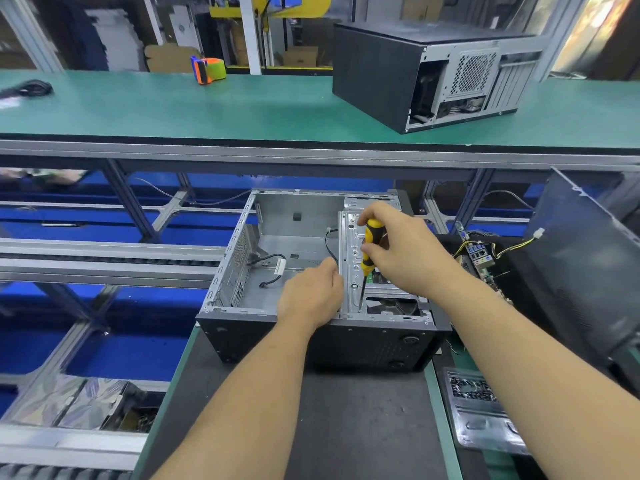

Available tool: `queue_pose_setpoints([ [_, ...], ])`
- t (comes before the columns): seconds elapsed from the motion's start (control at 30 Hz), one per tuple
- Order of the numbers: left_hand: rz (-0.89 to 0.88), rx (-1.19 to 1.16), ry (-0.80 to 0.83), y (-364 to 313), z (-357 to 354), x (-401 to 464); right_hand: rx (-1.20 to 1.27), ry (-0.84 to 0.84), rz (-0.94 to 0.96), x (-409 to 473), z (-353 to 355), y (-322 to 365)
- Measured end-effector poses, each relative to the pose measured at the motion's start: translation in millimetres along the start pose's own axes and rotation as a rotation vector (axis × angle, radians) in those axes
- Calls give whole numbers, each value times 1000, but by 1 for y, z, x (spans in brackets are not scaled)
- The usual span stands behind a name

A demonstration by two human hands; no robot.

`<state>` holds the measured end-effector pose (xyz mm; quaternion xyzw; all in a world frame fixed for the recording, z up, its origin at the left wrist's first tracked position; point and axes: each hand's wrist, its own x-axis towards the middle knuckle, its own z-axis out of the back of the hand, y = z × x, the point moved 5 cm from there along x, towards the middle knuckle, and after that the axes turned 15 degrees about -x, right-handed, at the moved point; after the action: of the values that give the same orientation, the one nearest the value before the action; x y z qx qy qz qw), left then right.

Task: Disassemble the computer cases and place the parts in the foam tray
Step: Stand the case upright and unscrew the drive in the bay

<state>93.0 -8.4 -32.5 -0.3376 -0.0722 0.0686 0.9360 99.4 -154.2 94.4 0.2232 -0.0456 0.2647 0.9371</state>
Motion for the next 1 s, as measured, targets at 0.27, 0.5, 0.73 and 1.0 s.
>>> queue_pose_setpoints([
  [0.27,-24,6,-11,1,-1,1,-17,-20,-37,1,0,-7],
  [0.5,-70,-24,13,-1,0,-1,1,-96,-35,6,10,-4],
  [0.73,-183,84,160,-6,-8,-3,5,-170,-55,8,16,-1],
  [1.0,-265,70,48,-6,-8,-3,41,-198,-70,12,15,-2],
])
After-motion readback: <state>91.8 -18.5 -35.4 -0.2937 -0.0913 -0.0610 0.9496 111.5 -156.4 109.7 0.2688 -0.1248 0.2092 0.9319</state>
